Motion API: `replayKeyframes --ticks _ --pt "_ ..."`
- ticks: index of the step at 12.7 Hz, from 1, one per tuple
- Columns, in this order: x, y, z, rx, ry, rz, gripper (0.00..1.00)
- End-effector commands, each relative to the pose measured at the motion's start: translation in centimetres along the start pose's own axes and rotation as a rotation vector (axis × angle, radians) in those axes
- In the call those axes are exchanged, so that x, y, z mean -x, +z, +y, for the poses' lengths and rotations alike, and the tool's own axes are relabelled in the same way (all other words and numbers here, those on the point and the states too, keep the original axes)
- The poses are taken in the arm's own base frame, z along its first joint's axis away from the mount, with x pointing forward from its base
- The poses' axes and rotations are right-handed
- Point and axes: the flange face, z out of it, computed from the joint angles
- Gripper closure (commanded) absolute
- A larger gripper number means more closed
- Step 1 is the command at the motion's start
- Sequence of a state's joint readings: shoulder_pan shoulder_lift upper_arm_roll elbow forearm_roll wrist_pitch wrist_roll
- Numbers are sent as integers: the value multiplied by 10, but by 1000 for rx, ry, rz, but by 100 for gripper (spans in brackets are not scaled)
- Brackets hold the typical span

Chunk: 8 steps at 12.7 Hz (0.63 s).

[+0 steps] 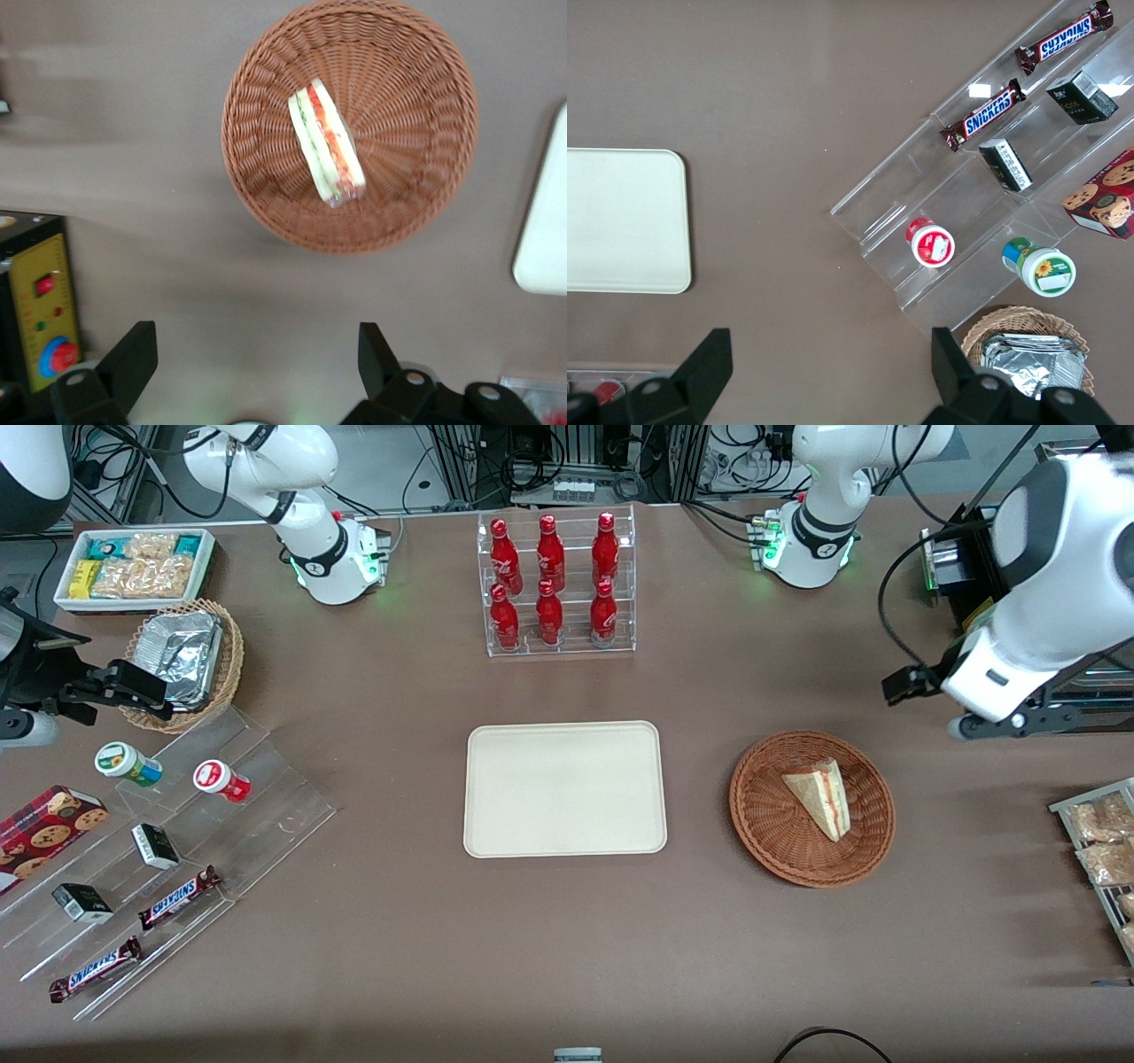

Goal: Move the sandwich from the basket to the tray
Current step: 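Move the left gripper over the wicker basket toward the sandwich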

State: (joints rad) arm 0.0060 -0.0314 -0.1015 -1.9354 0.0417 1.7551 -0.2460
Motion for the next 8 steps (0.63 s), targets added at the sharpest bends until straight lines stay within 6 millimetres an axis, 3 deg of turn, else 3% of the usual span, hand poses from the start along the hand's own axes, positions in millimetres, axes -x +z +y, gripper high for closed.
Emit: replayKeyframes --ticks 1,8 --pt "1 35 7 21 -204 32 0" --pt "-21 93 34 30 -320 18 0"
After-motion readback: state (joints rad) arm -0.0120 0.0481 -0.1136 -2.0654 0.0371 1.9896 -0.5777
